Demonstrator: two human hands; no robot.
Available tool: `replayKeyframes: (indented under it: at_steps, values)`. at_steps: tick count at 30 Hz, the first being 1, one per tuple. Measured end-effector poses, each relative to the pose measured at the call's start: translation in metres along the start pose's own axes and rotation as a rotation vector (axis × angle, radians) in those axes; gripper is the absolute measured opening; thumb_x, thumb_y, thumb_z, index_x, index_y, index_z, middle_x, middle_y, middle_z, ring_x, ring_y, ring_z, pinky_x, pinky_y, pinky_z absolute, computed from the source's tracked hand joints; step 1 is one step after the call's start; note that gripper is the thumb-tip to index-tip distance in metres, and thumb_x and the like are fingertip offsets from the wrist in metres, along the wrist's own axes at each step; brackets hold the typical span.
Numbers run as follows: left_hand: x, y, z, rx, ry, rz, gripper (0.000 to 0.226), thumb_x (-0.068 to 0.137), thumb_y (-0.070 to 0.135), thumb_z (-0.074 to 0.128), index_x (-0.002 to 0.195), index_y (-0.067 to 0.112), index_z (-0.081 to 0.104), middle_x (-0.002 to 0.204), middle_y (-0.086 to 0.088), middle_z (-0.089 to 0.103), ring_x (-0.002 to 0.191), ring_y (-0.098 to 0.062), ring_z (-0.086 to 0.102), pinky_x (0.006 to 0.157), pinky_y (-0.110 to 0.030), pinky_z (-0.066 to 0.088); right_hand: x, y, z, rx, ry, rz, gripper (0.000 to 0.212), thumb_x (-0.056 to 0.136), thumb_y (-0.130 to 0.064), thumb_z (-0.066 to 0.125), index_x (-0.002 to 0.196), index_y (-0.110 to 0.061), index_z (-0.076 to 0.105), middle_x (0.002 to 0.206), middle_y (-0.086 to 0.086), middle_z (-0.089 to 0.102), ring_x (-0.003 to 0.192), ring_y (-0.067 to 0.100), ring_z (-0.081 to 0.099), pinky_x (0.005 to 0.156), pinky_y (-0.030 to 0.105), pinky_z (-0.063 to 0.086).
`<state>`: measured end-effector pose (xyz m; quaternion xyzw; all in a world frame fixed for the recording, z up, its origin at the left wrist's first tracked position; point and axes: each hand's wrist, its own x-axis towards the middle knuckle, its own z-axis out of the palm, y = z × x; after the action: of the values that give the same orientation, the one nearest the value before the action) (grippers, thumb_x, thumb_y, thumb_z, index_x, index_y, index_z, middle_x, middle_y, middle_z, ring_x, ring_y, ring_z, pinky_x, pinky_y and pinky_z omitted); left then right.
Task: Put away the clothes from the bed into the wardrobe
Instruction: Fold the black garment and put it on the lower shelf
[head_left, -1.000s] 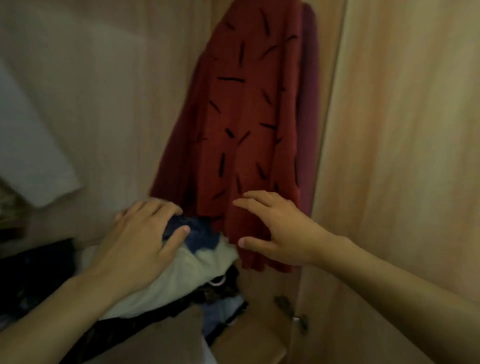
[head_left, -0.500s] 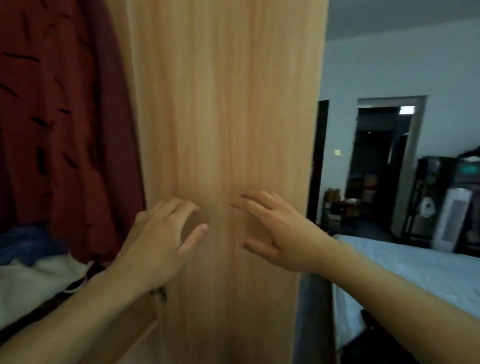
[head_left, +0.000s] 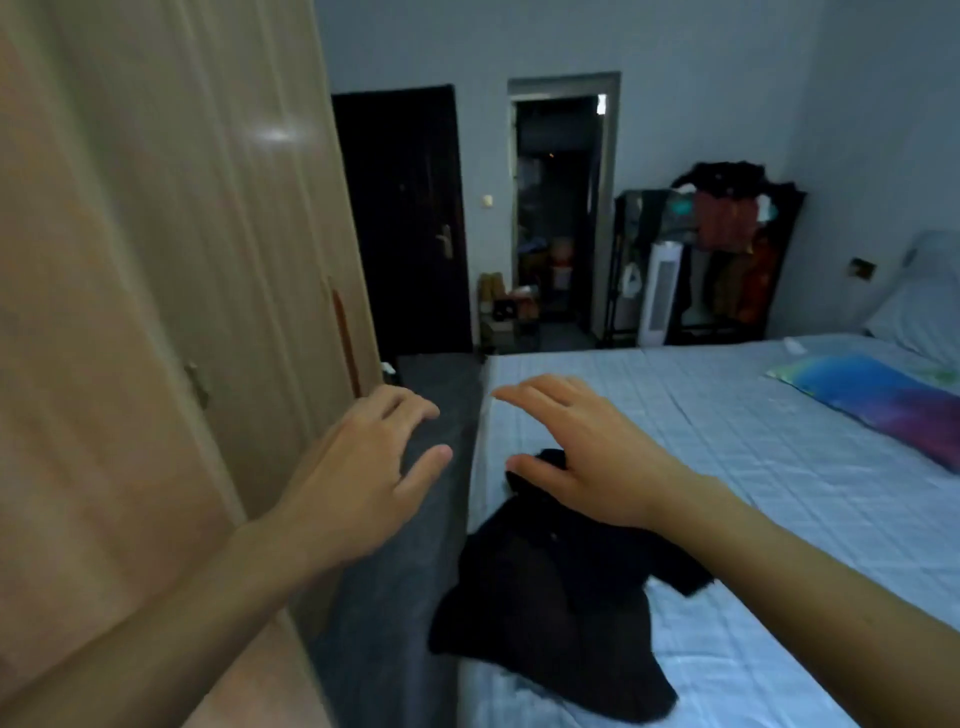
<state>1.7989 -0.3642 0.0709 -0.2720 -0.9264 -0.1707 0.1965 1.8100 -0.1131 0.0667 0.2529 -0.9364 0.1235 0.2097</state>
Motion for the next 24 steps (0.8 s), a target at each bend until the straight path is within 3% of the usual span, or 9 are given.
replayKeyframes:
  at_steps: [5, 10, 16, 24]
  values:
    - [0.041, 0.059, 0.067, -0.035, -0.116, 0.073, 0.066, 0.087, 0.070, 0.028, 0.131, 0.026, 0.052, 0.127, 0.011, 0.047, 0.112, -0.012, 0.051, 0.093, -0.037, 0.049, -0.079, 0.078, -0.014, -0.077, -0.084, 0.214, 0.065, 0.094, -0.049, 0.057, 0.151, -0.031, 0.032, 0.147, -0.006, 0.039, 0.132, 0.020, 0.039, 0.106, 0.041, 0.041]
    - [0.084, 0.091, 0.127, -0.077, -0.232, 0.137, 0.057, 0.097, 0.056, 0.046, 0.147, 0.031, 0.033, 0.141, 0.009, 0.042, 0.124, -0.015, 0.047, 0.097, -0.040, 0.047, -0.140, 0.133, -0.017, -0.071, -0.078, 0.445, 0.061, 0.094, -0.045, 0.060, 0.149, -0.030, 0.037, 0.145, -0.005, 0.042, 0.131, 0.020, 0.040, 0.105, 0.040, 0.041]
    - [0.126, 0.099, 0.203, -0.196, -0.291, 0.139, 0.046, 0.096, 0.051, 0.051, 0.136, 0.029, 0.043, 0.135, 0.007, 0.047, 0.121, -0.018, 0.049, 0.096, -0.042, 0.047, -0.167, 0.181, -0.011, -0.095, -0.086, 0.646, 0.062, 0.092, -0.052, 0.056, 0.148, -0.031, 0.039, 0.147, -0.003, 0.042, 0.134, 0.024, 0.040, 0.103, 0.051, 0.043]
    - [0.165, 0.071, 0.278, -0.274, -0.354, 0.106, 0.049, 0.095, 0.049, 0.054, 0.138, 0.027, 0.045, 0.140, 0.008, 0.046, 0.126, -0.016, 0.048, 0.102, -0.038, 0.045, -0.157, 0.228, 0.014, -0.137, -0.175, 0.726, 0.064, 0.092, -0.051, 0.055, 0.150, -0.030, 0.035, 0.152, -0.002, 0.038, 0.137, 0.023, 0.037, 0.106, 0.048, 0.041]
